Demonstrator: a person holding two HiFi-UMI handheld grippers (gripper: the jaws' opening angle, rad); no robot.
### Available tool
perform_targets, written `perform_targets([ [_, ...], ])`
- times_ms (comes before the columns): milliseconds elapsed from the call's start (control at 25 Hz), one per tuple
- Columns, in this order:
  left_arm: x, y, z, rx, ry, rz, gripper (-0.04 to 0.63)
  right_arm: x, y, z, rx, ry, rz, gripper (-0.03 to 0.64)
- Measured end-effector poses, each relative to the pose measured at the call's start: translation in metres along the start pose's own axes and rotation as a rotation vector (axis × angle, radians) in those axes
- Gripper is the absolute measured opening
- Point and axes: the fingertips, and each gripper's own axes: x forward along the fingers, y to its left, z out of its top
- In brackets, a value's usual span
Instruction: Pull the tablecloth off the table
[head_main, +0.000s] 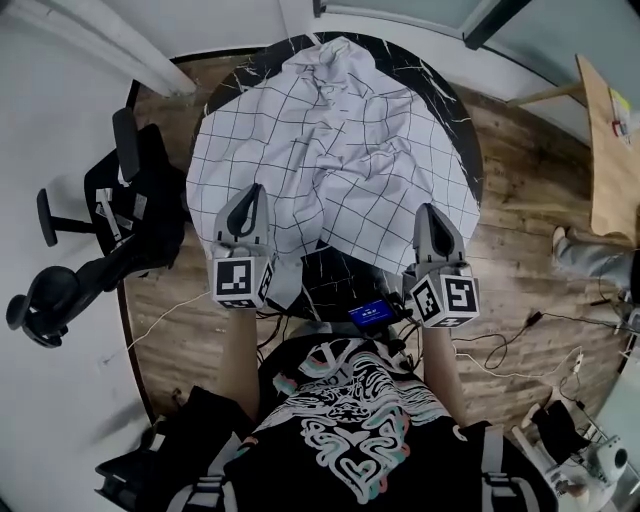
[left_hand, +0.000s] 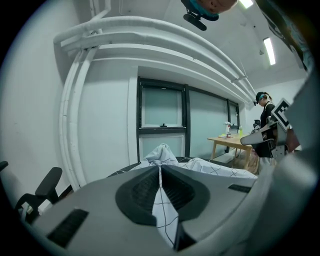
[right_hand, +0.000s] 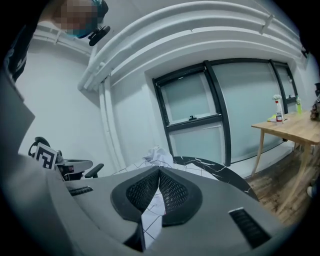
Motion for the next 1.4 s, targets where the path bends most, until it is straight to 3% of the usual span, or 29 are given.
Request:
perform_targets([
  [280, 0.017, 0.0, -0.02, 0.003, 0.061, -0.023, 0.035, 0.016, -0.005, -0.022, -0.053, 0.095, 0.013, 0.01],
  [800, 0.035, 0.0, -0.055, -0.003, 0.165, -0.055, 0.163, 0.037, -0.018, -0.057, -0.026, 0.213, 0.039, 0.1],
  [1080, 0.042, 0.011, -0.072, 0.024, 0.219, -0.038, 0.223, 0.053, -0.022, -0.077, -0.029, 0.28, 0.068, 0.227],
  [1400, 0.055, 0.015, -0.094, 0.011, 0.278, -0.045, 0.282, 0.067, -0.036, -0.102, -0.032, 0.364, 0.045, 0.252],
])
